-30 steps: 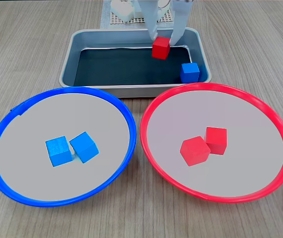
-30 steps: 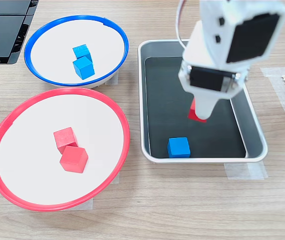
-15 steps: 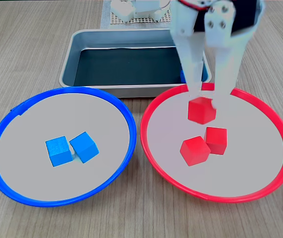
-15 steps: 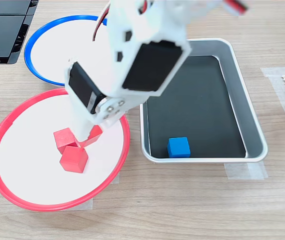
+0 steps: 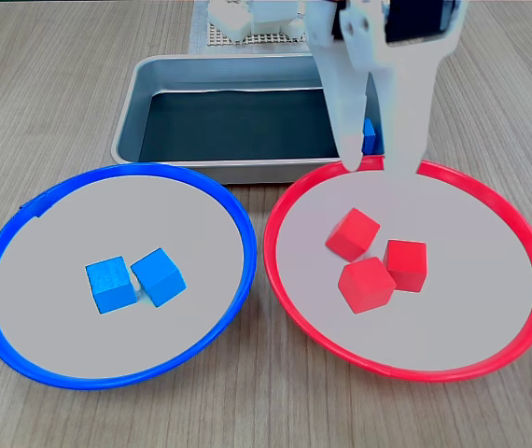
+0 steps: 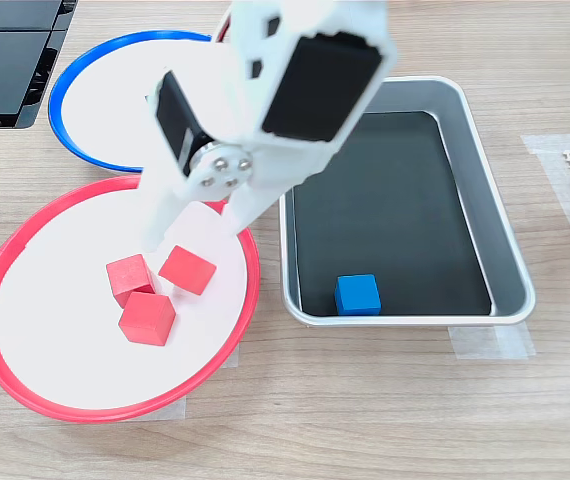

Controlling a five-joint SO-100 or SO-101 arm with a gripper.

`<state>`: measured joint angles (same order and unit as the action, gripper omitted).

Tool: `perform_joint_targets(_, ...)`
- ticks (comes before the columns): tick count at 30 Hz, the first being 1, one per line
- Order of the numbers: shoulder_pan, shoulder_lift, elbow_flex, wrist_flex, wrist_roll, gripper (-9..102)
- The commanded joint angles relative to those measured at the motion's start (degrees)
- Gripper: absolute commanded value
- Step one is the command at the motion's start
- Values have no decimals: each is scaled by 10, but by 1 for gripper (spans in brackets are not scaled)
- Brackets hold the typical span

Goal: Move six blocks tray to matching dishes

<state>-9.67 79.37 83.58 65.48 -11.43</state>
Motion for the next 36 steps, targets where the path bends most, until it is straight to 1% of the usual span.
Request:
perform_joint_targets(1, 4, 91, 53, 48, 58, 16)
perform_joint_targets(4, 4, 162, 138, 63, 79, 5)
perform_joint_targets(7, -6, 205, 208, 68, 91, 4)
perform_joint_targets(9, -18, 209, 236, 66, 96, 8)
perform_joint_targets(10, -23, 206, 245, 67, 104, 13)
perform_joint_targets(12, -26, 200, 255, 62, 116, 16)
perform_joint_targets(14, -29, 194, 267, 44, 132, 16)
perform_joint_targets(19, -38, 168, 272, 31, 172, 19)
perform_joint_targets(28, -71, 98, 248, 9, 197, 17)
perform_joint_targets(32, -74, 76, 228, 12, 199, 11)
perform_joint_targets(34, -69, 65, 216, 16, 184, 3)
perform_joint_targets(36, -62, 67, 210, 35, 155, 0)
